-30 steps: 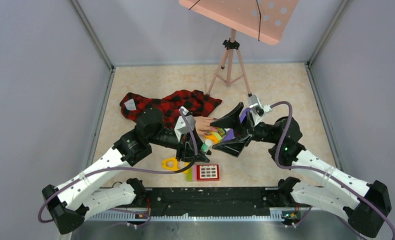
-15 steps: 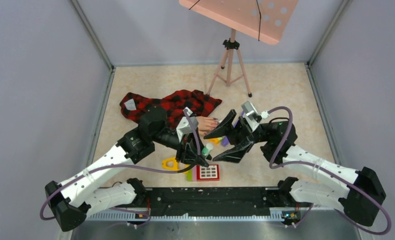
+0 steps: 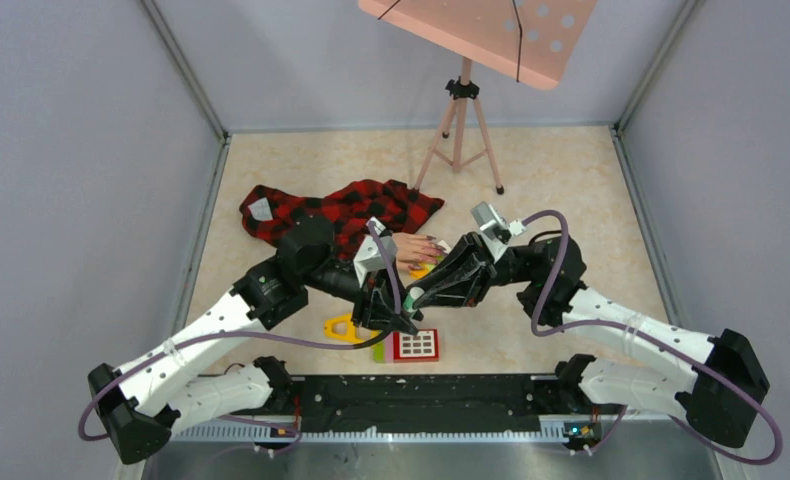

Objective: Paint the nails

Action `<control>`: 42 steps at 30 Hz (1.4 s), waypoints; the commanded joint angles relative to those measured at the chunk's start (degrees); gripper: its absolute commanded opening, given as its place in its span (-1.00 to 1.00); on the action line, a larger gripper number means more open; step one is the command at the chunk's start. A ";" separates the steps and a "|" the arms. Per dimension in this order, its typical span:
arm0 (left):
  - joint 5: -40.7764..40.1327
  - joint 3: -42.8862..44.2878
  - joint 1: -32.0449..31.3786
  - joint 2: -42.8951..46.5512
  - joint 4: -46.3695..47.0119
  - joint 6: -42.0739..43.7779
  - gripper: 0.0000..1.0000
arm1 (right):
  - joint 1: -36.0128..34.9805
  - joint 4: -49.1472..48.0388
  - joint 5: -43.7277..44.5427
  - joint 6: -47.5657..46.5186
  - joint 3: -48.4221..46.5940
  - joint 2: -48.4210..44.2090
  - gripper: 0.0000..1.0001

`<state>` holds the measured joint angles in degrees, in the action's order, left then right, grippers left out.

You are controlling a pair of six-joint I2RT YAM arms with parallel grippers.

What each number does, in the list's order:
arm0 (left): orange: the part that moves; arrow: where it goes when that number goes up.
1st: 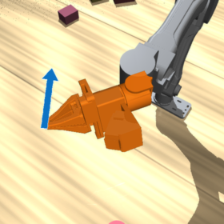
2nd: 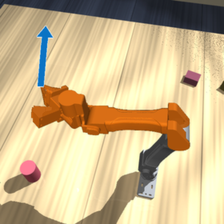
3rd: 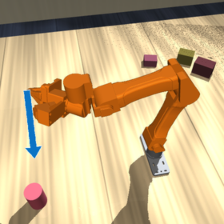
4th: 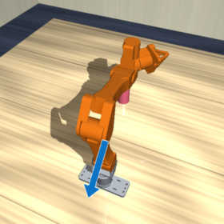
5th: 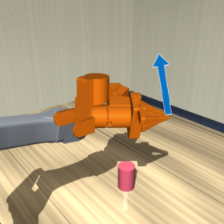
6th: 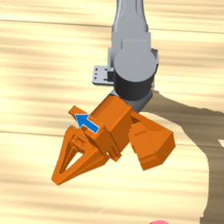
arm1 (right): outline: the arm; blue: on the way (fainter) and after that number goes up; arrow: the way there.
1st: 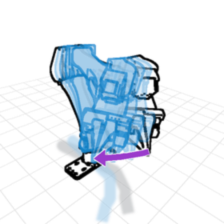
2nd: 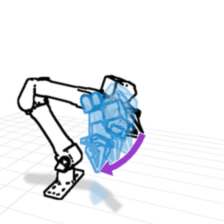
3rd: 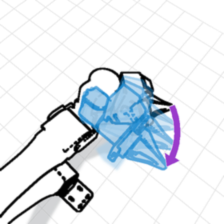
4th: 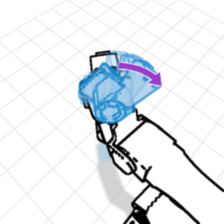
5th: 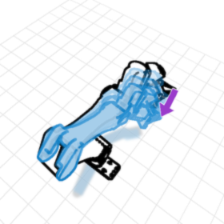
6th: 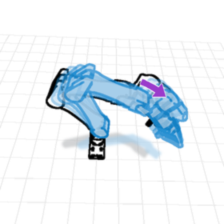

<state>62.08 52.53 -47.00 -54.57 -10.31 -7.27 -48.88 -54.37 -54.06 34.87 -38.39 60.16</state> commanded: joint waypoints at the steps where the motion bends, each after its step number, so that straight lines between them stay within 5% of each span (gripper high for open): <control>1: -7.10 1.60 0.29 3.25 2.67 2.33 -1.00 | -0.69 9.31 1.61 -5.52 -1.10 -2.54 -1.00; 12: -31.23 -2.07 0.29 9.35 4.88 4.39 -1.00 | -1.24 30.28 21.33 -8.66 -3.36 -1.38 -1.00; 24: -64.30 -2.99 0.29 11.61 2.28 4.49 -1.00 | -9.00 46.88 50.12 -2.03 -15.79 12.40 -1.00; 32: -63.20 -2.70 0.25 10.61 1.78 5.05 -1.00 | -10.82 45.78 55.48 -2.88 -18.16 13.93 -1.00; 42: -47.20 -1.39 0.32 8.96 1.18 6.32 -1.00 | -10.76 44.68 63.35 -13.11 -17.50 3.76 0.36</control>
<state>6.52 48.05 -46.57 -45.28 -15.25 -1.89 -59.18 -11.99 3.22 27.24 -55.79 68.31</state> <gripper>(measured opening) 0.338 0.599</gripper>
